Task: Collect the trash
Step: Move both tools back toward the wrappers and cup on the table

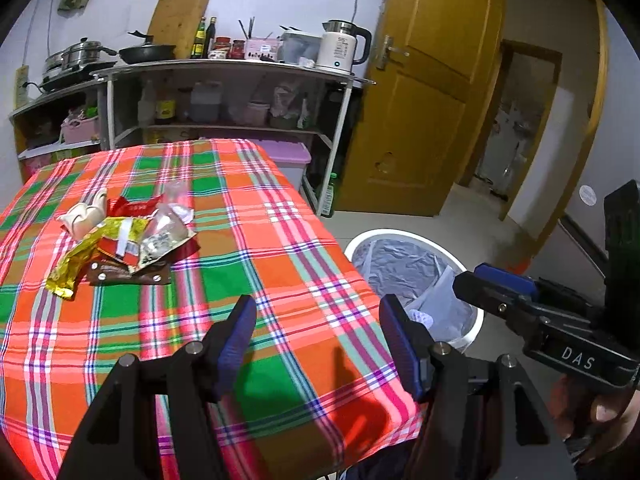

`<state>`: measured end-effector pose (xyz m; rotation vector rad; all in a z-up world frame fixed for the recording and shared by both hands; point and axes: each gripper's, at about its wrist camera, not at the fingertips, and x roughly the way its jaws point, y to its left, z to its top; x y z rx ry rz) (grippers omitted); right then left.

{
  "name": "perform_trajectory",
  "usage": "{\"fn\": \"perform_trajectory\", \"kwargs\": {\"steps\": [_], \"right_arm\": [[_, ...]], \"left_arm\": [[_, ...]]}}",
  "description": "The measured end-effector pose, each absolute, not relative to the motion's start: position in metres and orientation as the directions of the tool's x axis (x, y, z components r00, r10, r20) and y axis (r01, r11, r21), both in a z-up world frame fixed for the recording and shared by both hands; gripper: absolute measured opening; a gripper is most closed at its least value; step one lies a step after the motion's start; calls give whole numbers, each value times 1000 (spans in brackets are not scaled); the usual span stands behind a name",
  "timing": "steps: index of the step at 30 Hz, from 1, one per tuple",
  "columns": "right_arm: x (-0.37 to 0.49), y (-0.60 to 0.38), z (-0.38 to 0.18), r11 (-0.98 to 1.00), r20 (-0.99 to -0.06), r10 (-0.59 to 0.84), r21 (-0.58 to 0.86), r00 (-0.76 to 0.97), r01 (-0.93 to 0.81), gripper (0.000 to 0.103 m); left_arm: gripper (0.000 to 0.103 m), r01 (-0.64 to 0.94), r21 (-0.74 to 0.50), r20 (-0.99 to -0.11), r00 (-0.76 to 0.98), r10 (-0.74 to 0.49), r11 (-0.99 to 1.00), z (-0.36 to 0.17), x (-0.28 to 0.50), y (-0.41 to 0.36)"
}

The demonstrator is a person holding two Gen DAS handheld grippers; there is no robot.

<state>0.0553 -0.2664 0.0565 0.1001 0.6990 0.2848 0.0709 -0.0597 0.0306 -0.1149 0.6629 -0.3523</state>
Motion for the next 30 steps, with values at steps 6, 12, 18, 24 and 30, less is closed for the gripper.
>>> {"fn": "perform_trajectory", "kwargs": {"steps": [6, 12, 18, 24, 30], "right_arm": [[59, -252, 56, 949, -624, 314, 182, 716, -258, 45], [65, -236, 52, 939, -632, 340, 182, 697, -292, 45], [72, -218, 47, 925, -642, 369, 183, 672, -333, 45], [85, -197, 42, 911, -656, 394, 188, 644, -367, 45], [100, -177, 36, 896, -667, 422, 202, 614, -396, 45]], "left_arm": [[66, 233, -216, -574, 755, -317, 948, 28, 70, -44], [66, 187, -212, -573, 771, -277, 959, 25, 71, -24], [66, 147, -215, -578, 778, -247, 966, 18, 72, -2], [66, 93, -196, -593, 782, -193, 976, 11, 74, 24], [66, 31, -189, -599, 788, -140, 982, 8, 82, 53]]}}
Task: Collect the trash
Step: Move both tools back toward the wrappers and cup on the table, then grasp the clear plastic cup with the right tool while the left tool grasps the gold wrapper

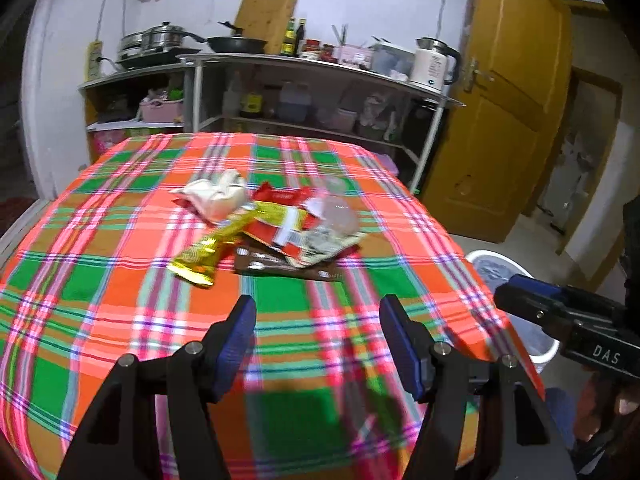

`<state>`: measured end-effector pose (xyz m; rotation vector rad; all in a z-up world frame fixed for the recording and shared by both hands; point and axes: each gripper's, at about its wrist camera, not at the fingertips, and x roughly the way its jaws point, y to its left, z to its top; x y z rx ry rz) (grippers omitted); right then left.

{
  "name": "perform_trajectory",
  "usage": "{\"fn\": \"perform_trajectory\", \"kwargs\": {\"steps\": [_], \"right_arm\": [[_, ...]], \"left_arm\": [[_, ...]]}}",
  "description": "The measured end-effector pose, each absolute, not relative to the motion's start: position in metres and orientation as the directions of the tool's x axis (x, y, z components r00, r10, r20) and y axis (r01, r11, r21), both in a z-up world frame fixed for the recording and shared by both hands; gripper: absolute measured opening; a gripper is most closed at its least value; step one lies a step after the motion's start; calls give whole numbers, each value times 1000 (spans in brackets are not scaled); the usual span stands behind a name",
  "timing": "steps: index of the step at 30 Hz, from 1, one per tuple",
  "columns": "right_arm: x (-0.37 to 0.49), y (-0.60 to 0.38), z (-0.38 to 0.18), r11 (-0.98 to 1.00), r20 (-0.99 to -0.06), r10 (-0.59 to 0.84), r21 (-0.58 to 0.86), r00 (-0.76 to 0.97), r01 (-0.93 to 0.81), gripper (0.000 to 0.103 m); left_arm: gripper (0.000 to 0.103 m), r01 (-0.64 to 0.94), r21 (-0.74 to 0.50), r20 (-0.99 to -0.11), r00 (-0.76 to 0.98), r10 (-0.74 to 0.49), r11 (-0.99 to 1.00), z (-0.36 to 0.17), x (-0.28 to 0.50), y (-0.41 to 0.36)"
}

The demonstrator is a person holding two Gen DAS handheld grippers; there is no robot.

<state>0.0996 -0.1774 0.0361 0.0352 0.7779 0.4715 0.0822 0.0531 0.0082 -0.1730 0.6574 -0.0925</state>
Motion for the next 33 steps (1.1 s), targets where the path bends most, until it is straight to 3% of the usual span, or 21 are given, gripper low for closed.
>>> {"fn": "perform_trajectory", "kwargs": {"steps": [13, 25, 33], "right_arm": [[147, -141, 25, 865, -683, 469, 227, 560, -448, 45], [188, -94, 18, 828, -682, 494, 181, 539, -531, 46], [199, -73, 11, 809, -697, 479, 113, 534, -577, 52]], "left_arm": [[66, -73, -186, -620, 783, -60, 980, 0, 110, 102], [66, -47, -155, -666, 743, -69, 987, -11, 154, 113], [62, -74, -188, -733, 674, -90, 979, -24, 176, 123]]}}
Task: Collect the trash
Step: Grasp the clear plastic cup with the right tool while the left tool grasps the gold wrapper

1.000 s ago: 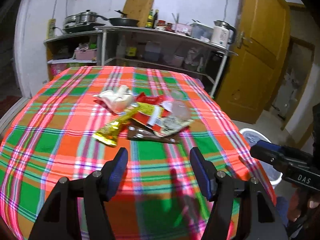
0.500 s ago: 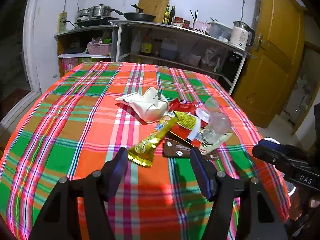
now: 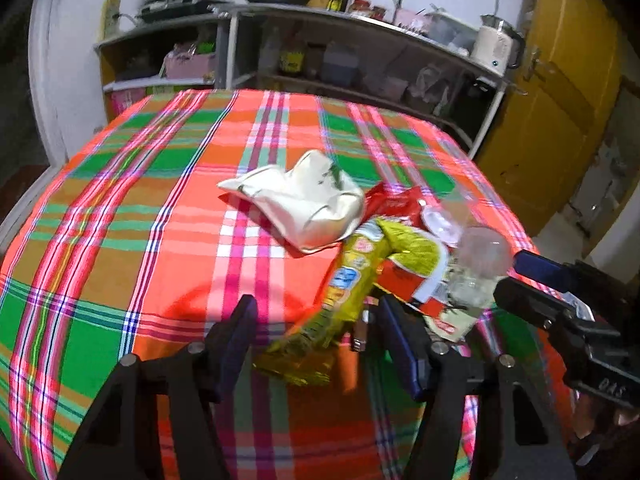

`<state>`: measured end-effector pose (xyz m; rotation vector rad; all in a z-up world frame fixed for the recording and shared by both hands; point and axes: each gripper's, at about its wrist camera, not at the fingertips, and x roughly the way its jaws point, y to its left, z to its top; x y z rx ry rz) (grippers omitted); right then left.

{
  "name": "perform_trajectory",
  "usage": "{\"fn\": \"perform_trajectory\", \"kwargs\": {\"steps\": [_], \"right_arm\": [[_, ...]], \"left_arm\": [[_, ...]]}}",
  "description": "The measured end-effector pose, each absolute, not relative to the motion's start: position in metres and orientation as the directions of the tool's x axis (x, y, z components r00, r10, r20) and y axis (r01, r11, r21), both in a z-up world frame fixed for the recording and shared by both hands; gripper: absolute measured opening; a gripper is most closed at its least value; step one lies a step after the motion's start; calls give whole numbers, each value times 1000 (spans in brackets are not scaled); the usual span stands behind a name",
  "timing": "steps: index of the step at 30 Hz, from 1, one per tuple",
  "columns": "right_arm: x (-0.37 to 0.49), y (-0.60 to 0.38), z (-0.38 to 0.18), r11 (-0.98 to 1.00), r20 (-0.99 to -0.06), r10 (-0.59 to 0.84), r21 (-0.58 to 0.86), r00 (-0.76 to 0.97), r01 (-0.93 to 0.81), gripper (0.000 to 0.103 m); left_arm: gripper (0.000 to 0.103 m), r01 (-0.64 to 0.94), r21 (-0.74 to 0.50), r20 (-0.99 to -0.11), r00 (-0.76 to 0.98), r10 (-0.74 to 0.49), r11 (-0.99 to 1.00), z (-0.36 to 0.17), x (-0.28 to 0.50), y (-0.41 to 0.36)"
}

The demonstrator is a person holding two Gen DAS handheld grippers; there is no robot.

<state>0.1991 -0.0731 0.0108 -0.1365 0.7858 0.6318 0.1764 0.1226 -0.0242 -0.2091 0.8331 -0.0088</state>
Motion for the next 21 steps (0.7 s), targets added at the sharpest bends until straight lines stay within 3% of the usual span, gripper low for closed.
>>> {"fn": "perform_trajectory", "kwargs": {"steps": [4, 8, 21], "right_arm": [[204, -69, 7, 807, -706, 468, 94, 532, -584, 52], [205, -61, 6, 795, -707, 461, 61, 536, -603, 52], [208, -39, 0, 750, -722, 445, -22, 529, -661, 52]], "left_arm": [[55, -69, -173, -746, 661, -85, 982, -26, 181, 120], [38, -75, -171, -745, 662, -79, 982, -25, 182, 121], [31, -95, -209, -728, 680, -90, 973, -22, 170, 132]]}}
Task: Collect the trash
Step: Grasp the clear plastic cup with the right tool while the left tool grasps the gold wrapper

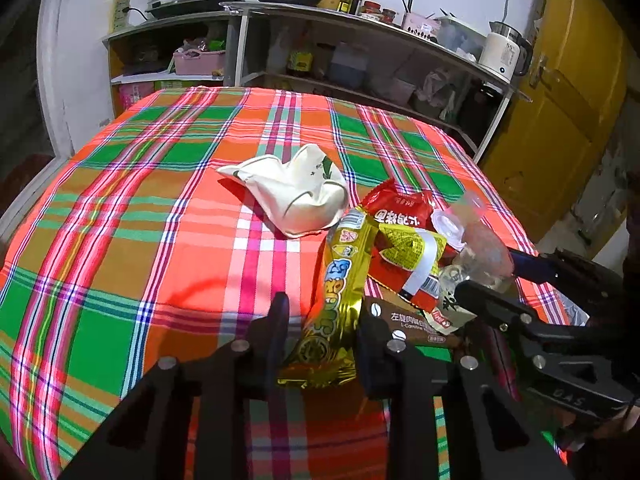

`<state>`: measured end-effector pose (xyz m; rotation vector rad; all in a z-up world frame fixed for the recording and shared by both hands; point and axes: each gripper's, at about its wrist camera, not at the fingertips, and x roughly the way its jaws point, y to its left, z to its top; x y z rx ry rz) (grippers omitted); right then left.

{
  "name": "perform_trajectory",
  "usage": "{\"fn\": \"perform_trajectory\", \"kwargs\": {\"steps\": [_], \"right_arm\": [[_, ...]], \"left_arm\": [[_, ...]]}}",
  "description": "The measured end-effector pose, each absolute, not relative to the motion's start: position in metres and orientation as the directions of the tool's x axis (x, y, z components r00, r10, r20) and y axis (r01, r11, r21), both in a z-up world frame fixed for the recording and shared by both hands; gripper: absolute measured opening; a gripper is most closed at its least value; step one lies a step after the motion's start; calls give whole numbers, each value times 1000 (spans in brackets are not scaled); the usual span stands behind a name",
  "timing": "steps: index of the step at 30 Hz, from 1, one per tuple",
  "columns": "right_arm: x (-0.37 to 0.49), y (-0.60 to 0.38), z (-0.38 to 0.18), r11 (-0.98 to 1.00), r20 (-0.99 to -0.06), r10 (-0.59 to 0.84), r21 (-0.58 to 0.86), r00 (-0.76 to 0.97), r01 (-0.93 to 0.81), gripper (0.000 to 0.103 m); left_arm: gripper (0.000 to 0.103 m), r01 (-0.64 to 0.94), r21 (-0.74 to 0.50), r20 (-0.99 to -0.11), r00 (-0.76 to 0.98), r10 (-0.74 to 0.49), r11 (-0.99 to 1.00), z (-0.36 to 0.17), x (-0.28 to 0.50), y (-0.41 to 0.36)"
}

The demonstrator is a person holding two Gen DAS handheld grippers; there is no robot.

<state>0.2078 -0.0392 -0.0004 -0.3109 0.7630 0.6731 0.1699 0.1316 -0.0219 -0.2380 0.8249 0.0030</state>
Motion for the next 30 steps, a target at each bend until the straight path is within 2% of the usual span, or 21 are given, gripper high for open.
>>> {"fn": "perform_trajectory", "kwargs": {"steps": [17, 23, 30], "right_arm": [[207, -24, -8, 706, -752, 411, -96, 516, -702, 53], [217, -35, -7, 744, -748, 446, 4, 492, -668, 52], [211, -48, 4, 775, -720, 460, 41, 520, -630, 52]], "left_arm": [[31, -100, -227, -728, 679, -100, 969, -24, 165, 136], [31, -100, -231, -725, 681, -103, 968, -24, 165, 137], [30, -99, -246, -703, 703, -107, 964, -19, 158, 136]]}}
